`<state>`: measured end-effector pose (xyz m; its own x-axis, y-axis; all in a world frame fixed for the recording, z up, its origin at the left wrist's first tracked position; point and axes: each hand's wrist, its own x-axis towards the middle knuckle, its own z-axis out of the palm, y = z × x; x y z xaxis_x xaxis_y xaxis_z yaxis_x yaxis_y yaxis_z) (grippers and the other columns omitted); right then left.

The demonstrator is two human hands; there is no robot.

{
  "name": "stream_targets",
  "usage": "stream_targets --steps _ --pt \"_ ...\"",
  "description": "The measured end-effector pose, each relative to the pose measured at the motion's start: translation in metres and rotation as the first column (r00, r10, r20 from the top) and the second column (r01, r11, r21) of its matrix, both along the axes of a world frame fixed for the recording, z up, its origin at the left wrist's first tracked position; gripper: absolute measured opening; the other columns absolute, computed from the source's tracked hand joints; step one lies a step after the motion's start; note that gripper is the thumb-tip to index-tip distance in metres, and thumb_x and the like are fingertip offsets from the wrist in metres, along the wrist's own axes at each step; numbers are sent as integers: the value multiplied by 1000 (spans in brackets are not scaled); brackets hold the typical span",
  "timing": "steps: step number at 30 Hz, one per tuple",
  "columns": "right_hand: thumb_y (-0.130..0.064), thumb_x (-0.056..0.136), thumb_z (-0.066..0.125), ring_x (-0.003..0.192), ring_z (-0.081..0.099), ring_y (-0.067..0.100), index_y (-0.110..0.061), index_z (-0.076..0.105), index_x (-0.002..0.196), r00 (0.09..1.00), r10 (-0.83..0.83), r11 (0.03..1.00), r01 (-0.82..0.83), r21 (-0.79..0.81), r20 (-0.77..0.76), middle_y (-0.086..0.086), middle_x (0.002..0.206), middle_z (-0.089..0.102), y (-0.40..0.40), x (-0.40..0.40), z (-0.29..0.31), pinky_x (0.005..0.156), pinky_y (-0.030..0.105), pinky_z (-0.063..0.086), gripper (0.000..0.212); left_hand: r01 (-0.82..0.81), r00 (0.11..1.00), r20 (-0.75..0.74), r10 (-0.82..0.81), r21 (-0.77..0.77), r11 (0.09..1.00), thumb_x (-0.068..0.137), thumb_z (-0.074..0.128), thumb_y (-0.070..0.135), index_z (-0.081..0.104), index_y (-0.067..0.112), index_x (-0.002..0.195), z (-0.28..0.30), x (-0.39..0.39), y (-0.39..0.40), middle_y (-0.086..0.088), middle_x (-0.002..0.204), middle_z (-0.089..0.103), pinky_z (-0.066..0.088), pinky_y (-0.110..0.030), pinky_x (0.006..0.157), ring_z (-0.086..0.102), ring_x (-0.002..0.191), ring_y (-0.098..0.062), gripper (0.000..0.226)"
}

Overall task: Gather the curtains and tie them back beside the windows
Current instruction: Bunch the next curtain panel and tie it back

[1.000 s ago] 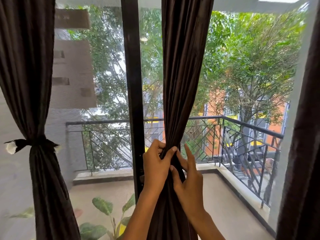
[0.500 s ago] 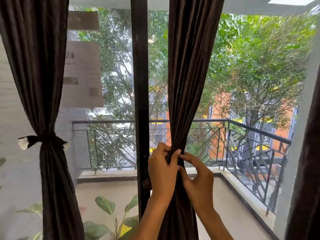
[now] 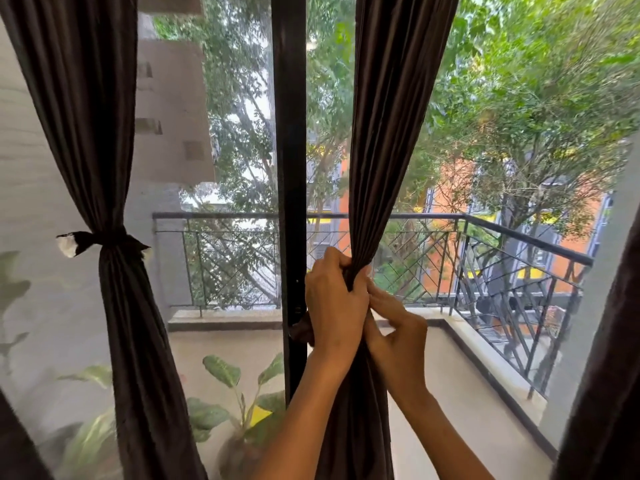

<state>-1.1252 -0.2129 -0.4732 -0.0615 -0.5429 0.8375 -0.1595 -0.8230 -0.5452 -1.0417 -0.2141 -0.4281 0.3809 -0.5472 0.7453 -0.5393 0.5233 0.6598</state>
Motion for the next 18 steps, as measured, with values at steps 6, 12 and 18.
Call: stream_targets --steps 6,12,18 --pt "-15 92 56 107 62 4 -24 59 118 997 22 983 -35 182 77 -18 115 64 -19 -21 17 87 22 48 27 176 982 -63 -176 -14 984 80 73 12 36 23 66 4 12 0 14 57 41 30 -14 49 43 52 -2 41" --pt "-19 93 60 106 61 4 -25 53 127 957 172 959 -109 261 -234 -14 110 66 -36 -40 32 89 23 49 35 364 927 -102 -360 25 931 77 75 6 38 18 65 8 27 -5 12 57 38 31 -10 51 42 50 2 41" --pt "-20 78 77 66 65 3 -15 70 79 976 -125 983 146 113 -177 -8 73 69 -25 -37 34 60 12 47 8 261 965 -36 -261 -8 965 77 77 14 38 27 65 6 25 -7 17 55 42 29 -12 51 40 53 0 42"
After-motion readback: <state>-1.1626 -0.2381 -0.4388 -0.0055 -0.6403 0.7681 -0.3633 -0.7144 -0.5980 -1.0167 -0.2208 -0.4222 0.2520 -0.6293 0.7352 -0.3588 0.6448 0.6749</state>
